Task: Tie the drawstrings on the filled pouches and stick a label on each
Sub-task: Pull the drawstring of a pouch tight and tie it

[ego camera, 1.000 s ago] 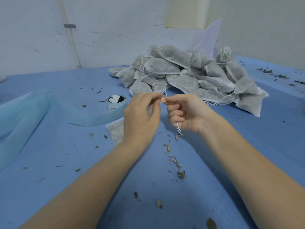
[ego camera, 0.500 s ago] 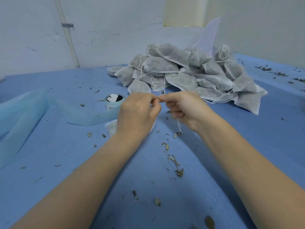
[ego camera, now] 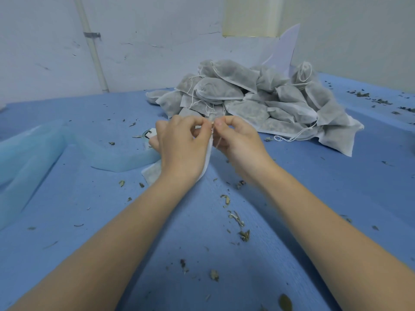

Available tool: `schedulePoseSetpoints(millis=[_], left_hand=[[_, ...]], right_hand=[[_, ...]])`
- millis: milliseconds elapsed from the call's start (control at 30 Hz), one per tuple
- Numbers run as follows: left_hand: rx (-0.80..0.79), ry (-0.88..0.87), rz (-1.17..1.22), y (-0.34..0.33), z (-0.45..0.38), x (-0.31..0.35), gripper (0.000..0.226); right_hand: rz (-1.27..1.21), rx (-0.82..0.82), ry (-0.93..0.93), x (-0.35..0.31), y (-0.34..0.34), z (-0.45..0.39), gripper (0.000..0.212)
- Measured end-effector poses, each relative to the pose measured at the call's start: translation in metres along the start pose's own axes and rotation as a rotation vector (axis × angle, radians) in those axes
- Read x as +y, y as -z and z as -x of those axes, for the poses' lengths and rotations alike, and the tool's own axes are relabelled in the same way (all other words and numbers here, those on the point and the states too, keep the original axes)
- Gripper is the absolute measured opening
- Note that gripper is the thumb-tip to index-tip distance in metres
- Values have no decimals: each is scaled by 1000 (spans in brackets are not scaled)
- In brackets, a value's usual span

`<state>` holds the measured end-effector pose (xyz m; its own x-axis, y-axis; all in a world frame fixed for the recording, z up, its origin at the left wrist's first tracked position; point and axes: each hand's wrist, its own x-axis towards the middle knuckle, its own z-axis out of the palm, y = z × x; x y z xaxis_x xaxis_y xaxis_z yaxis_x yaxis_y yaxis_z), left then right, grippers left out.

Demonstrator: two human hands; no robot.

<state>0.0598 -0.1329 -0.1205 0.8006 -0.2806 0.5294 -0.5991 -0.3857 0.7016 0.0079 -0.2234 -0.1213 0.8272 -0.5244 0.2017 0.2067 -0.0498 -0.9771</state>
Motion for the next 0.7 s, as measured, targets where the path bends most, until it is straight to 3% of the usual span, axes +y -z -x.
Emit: schedulePoseSetpoints(millis=[267, 467, 567, 633, 700], left_hand=[[2, 183, 339, 10, -9, 6, 26], [-30, 158, 362, 6, -5, 4, 27], [-60, 154, 323, 1, -2, -1, 9], [-97, 249, 327, -1, 2, -2, 29], [-174, 428, 417, -4, 5, 0, 46]], right_hand=[[135, 106, 129, 2, 4, 0, 9], [124, 171, 155, 3, 8, 1, 4], [-58, 312, 72, 3, 11, -3, 2], [-269, 424, -8, 1, 12, -6, 5], [-460, 560, -77, 0, 14, -9, 20]])
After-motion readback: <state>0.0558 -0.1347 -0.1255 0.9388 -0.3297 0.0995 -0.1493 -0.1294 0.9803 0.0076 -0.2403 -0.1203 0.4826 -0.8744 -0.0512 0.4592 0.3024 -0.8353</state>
